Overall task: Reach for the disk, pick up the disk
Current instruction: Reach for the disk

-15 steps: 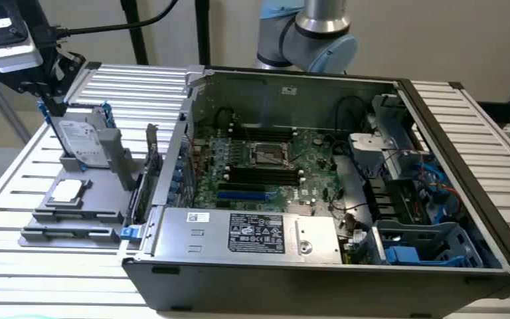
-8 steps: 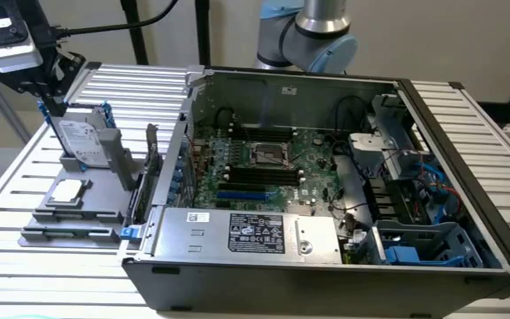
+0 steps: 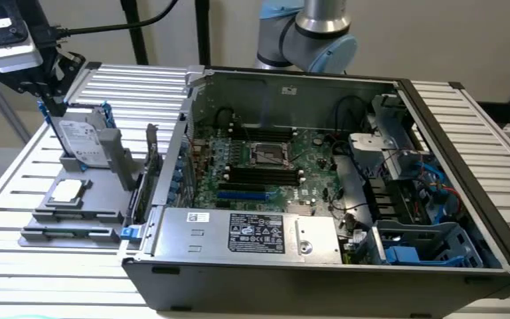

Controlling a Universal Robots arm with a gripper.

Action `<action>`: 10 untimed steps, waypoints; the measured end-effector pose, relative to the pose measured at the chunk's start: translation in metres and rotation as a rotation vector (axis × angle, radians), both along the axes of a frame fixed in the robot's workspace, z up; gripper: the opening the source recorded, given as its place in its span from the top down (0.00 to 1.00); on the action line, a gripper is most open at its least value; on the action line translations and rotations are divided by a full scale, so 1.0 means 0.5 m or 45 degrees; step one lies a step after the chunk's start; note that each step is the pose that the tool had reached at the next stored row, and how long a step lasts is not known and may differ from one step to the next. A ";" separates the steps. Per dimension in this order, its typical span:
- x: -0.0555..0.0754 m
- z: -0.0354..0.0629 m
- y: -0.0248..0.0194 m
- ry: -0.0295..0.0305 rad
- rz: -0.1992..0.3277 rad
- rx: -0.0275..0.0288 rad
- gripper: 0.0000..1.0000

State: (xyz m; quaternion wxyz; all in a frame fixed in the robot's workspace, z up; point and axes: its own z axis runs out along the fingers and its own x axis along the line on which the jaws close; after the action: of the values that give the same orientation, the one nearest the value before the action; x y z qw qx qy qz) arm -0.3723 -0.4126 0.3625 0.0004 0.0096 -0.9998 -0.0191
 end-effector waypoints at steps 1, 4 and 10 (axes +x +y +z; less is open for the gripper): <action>-0.002 0.000 0.0018 0.0001 0.000 -0.0001 0.89; -0.008 0.000 0.0216 -0.0002 0.000 -0.0002 0.89; -0.039 0.000 0.0653 -0.0003 0.000 -0.0001 0.89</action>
State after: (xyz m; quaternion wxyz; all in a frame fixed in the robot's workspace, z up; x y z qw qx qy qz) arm -0.3917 -0.3799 0.3625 0.0003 0.0096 -0.9998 -0.0191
